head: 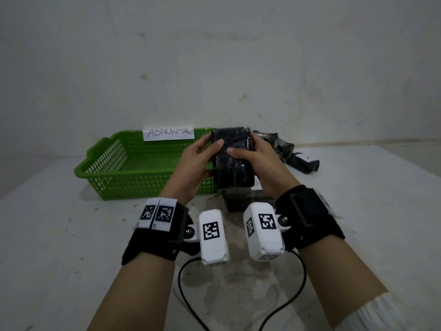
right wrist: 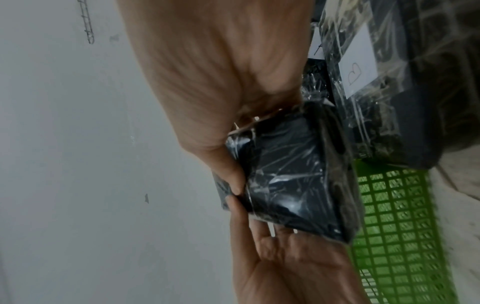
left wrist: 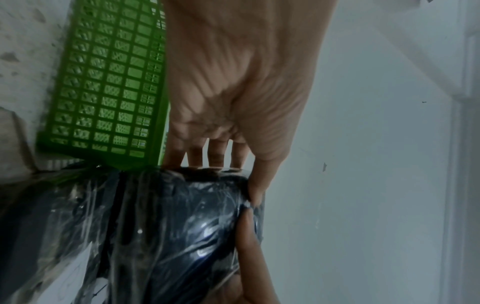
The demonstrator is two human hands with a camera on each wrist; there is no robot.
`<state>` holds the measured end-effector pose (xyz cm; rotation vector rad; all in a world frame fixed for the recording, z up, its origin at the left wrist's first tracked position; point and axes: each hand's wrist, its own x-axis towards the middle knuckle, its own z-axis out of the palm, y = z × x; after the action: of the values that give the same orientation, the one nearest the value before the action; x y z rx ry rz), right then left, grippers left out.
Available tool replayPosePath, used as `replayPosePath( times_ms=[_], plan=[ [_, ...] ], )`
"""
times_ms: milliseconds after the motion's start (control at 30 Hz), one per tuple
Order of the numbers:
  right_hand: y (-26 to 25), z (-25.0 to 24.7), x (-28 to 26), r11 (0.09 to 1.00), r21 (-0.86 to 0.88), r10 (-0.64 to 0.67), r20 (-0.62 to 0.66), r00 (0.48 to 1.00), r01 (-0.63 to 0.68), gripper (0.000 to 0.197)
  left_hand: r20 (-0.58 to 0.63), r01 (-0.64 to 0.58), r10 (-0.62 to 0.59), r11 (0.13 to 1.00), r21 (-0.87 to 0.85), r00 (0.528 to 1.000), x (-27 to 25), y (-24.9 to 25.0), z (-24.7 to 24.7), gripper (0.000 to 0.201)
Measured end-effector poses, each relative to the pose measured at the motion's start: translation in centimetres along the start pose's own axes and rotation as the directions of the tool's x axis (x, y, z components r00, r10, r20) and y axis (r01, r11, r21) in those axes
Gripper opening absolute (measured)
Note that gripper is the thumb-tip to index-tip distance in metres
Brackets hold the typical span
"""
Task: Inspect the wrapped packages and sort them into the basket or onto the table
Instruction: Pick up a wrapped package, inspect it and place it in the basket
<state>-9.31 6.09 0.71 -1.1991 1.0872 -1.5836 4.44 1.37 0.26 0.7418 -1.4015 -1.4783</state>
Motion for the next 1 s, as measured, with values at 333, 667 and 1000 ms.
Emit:
replayPosePath(
  times_ms=[333,667,1000],
  plan=[
    [0.1,-0.7,0.3,1.000,0.011,-0.004,0.088,0.996,0.003,0.053,0.071,-0.021,0.021,1.000,0.003,0.997,-0.1,0.1,-0.4,0.050],
    [0.4,-0.8,0.3,0.997,-0.072,-0.004,0.171,0.985,0.017,0.079,0.124,-0.020,0.025,0.999,-0.035,0.992,0.0,0.1,-1.1,0.067],
    [-0.1,-1.2,-0.1,0.999,-0.050,-0.010,0.212,0.977,0.021,0.085,0.162,-0.035,0.050,0.995,-0.090,0.986,-0.2,0.2,-1.1,0.074]
  ],
)
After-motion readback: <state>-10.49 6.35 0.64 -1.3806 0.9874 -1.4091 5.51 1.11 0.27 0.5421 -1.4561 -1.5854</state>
